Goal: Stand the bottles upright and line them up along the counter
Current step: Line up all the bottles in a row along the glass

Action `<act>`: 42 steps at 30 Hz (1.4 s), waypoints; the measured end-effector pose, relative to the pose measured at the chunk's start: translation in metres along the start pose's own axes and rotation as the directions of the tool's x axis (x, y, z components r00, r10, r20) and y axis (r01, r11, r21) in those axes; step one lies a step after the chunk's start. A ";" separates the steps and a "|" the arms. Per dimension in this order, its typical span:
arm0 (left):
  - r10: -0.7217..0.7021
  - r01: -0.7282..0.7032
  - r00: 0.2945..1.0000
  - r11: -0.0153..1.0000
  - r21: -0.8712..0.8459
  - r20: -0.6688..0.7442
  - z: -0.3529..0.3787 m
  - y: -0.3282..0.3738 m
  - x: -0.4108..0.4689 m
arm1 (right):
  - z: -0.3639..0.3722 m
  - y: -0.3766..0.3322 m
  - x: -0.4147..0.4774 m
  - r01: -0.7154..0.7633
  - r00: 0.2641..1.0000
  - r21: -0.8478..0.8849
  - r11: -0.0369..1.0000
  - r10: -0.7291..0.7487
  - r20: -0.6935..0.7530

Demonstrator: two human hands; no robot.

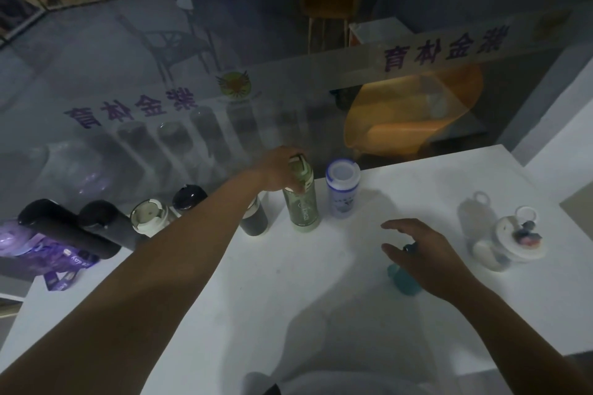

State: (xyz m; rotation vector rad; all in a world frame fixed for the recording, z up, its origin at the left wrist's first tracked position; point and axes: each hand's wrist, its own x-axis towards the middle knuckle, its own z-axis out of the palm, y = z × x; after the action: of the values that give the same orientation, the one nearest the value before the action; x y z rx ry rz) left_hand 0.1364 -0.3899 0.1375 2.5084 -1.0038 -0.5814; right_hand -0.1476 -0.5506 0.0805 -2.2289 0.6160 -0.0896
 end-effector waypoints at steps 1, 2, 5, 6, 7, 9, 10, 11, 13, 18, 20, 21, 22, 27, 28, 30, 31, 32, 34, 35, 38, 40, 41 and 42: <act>0.002 -0.002 1.000 1.000 0.000 -0.006 0.000 0.000 0.000 | 0.000 0.000 0.000 -0.004 1.000 0.003 1.000 0.004 0.005; 0.007 -0.007 1.000 1.000 0.000 -0.009 -0.001 0.001 -0.001 | 0.000 0.000 0.000 -0.006 1.000 0.005 1.000 0.006 0.011; 0.008 -0.008 1.000 1.000 0.018 0.006 0.000 0.000 0.001 | 0.000 0.002 0.001 -0.005 1.000 0.002 1.000 0.004 0.026; 0.005 -0.006 1.000 1.000 0.024 0.013 0.001 0.000 0.002 | 0.000 0.002 0.001 -0.005 1.000 0.008 1.000 0.005 0.027; 0.004 -0.004 1.000 1.000 0.021 0.018 0.001 -0.001 0.002 | -0.001 0.003 0.003 -0.004 1.000 0.014 1.000 0.004 0.028; -0.003 0.003 1.000 1.000 -0.001 0.023 0.002 -0.002 0.002 | -0.001 0.000 0.005 -0.002 0.999 0.016 1.000 0.001 0.042; -0.002 0.002 1.000 1.000 -0.007 0.027 0.001 -0.002 0.001 | -0.001 -0.001 0.007 -0.003 0.998 0.008 1.000 0.003 0.055; -0.002 0.002 0.999 1.000 -0.007 0.033 0.001 -0.003 0.000 | -0.002 -0.003 0.010 -0.004 0.998 -0.007 1.000 0.005 0.068; -0.009 0.010 0.999 1.000 -0.008 0.046 0.001 -0.004 -0.002 | -0.003 -0.010 0.018 0.016 0.996 -0.042 0.999 -0.012 0.094; -0.012 0.006 0.998 0.995 -0.099 -0.059 0.000 -0.005 -0.026 | -0.003 -0.035 0.064 0.089 0.985 -0.170 0.981 -0.061 0.164; 0.018 -0.068 0.965 0.980 -0.185 -0.260 0.012 -0.002 -0.051 | 0.003 -0.040 0.094 0.127 0.982 -0.157 0.979 -0.103 0.157; 0.014 -0.108 0.928 0.966 -0.233 -0.371 0.023 -0.001 -0.065 | 0.008 -0.040 0.110 0.136 0.982 -0.169 0.976 -0.111 0.150; -0.010 -0.131 0.888 0.953 -0.272 -0.460 0.037 -0.001 -0.081 | 0.013 -0.040 0.126 0.138 0.982 -0.192 0.972 -0.110 0.153; -0.224 0.064 0.836 0.946 -0.317 -0.501 0.139 -0.024 -0.137 | 0.031 -0.043 0.181 0.139 0.967 -0.295 0.945 -0.065 0.246; -0.289 0.157 0.855 0.936 -0.315 -0.430 0.159 -0.031 -0.145 | 0.033 -0.042 0.185 0.138 0.967 -0.287 0.948 -0.066 0.248; -0.414 0.340 0.875 0.895 -0.288 -0.251 0.193 -0.043 -0.160 | 0.035 -0.039 0.189 0.139 0.968 -0.257 0.956 -0.076 0.241; -0.460 0.416 0.873 0.876 -0.245 -0.163 0.207 -0.048 -0.167 | 0.035 -0.038 0.190 0.146 0.968 -0.252 0.957 -0.086 0.234; -0.492 0.471 0.866 0.862 -0.186 -0.089 0.218 -0.052 -0.173 | 0.035 -0.037 0.191 0.156 0.969 -0.251 0.955 -0.098 0.229; -0.523 0.522 0.852 0.849 -0.085 0.016 0.235 -0.055 -0.184 | 0.033 -0.034 0.189 0.170 0.969 -0.245 0.955 -0.116 0.220; -0.531 0.533 0.846 0.844 -0.057 0.046 0.240 -0.055 -0.187 | 0.032 -0.032 0.189 0.169 0.969 -0.241 0.956 -0.117 0.217; -0.547 0.552 0.833 0.833 -0.041 0.085 0.251 -0.054 -0.189 | 0.028 -0.025 0.186 0.171 0.968 -0.234 0.957 -0.119 0.221; -0.546 0.552 0.832 0.833 -0.045 0.095 0.254 -0.051 -0.186 | 0.027 -0.020 0.185 0.169 0.969 -0.217 0.961 -0.122 0.213; -0.543 0.549 0.834 0.834 -0.050 0.101 0.256 -0.049 -0.185 | 0.027 -0.018 0.184 0.169 0.969 -0.207 0.963 -0.124 0.215; -0.539 0.546 0.836 0.836 -0.057 0.104 0.257 -0.047 -0.183 | 0.027 -0.017 0.183 0.174 0.966 -0.204 0.964 -0.126 0.226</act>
State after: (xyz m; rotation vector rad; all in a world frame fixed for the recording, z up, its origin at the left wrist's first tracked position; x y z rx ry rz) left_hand -0.0873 -0.2755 -0.0592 2.7039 -0.2542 -0.8742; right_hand 0.0273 -0.6064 0.0499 -2.4592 0.3532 0.1446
